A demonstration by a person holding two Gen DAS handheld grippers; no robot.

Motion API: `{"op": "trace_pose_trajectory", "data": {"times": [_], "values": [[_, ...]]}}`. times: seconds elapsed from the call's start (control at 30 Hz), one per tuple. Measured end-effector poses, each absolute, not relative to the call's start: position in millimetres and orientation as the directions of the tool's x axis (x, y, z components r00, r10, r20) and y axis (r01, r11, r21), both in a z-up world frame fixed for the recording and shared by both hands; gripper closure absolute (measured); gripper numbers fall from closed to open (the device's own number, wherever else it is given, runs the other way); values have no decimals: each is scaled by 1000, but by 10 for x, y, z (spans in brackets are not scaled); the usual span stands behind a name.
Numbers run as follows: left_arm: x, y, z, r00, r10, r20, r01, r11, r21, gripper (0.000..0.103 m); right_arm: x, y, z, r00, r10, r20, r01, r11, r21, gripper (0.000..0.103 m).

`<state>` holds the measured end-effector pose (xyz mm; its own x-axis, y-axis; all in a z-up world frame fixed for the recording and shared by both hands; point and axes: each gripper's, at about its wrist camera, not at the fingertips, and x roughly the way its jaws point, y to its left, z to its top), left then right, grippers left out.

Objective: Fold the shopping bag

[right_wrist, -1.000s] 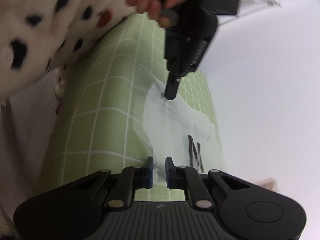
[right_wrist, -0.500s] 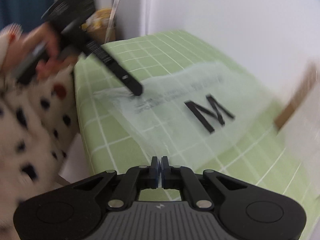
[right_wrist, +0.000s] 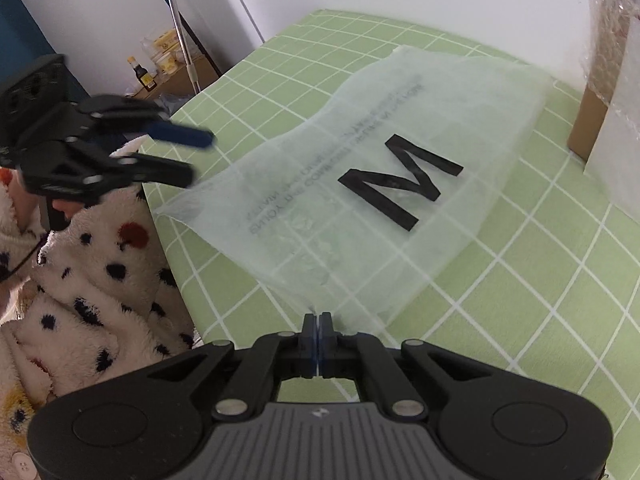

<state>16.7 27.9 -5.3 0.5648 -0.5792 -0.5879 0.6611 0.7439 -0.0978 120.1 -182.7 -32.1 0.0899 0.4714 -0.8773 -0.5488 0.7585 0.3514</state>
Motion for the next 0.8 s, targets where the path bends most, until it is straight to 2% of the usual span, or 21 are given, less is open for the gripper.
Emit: {"op": "trace_pose_trajectory", "data": {"times": [0.13, 0.23, 0.4, 0.5, 0.6, 0.63, 0.67, 0.7, 0.8], "values": [[-69, 211, -43, 559, -593, -579, 764, 640, 82, 54, 1217, -1814, -344, 90, 474, -876, -542, 761, 356, 103], [-155, 62, -167, 540, -577, -612, 810, 554, 193, 54, 1226, -1817, -352, 89, 475, -875, -540, 762, 358, 103], [-216, -146, -387, 604, -535, -590, 794, 467, 389, 54, 1231, -1827, -348, 94, 472, -877, -539, 765, 353, 103], [-204, -219, -432, 610, -546, -574, 792, 426, 436, 54, 1234, -1816, -342, 94, 468, -879, -545, 763, 348, 103], [-182, -291, -488, 590, -557, -584, 806, 370, 462, 55, 1249, -1813, -338, 89, 466, -880, -546, 762, 348, 103], [-182, -296, -492, 587, -561, -584, 808, 367, 461, 61, 1253, -1816, -338, 88, 466, -880, -543, 763, 350, 103], [-159, -292, -502, 574, -571, -587, 819, 376, 435, 68, 1259, -1821, -337, 86, 467, -880, -540, 764, 353, 103], [-123, -278, -505, 556, -577, -598, 831, 398, 388, 79, 1262, -1825, -337, 85, 468, -879, -537, 765, 356, 103], [21, -176, -490, 511, -602, -614, 840, 499, 211, 83, 1286, -1856, -344, 75, 480, -874, -519, 768, 376, 103]]}}
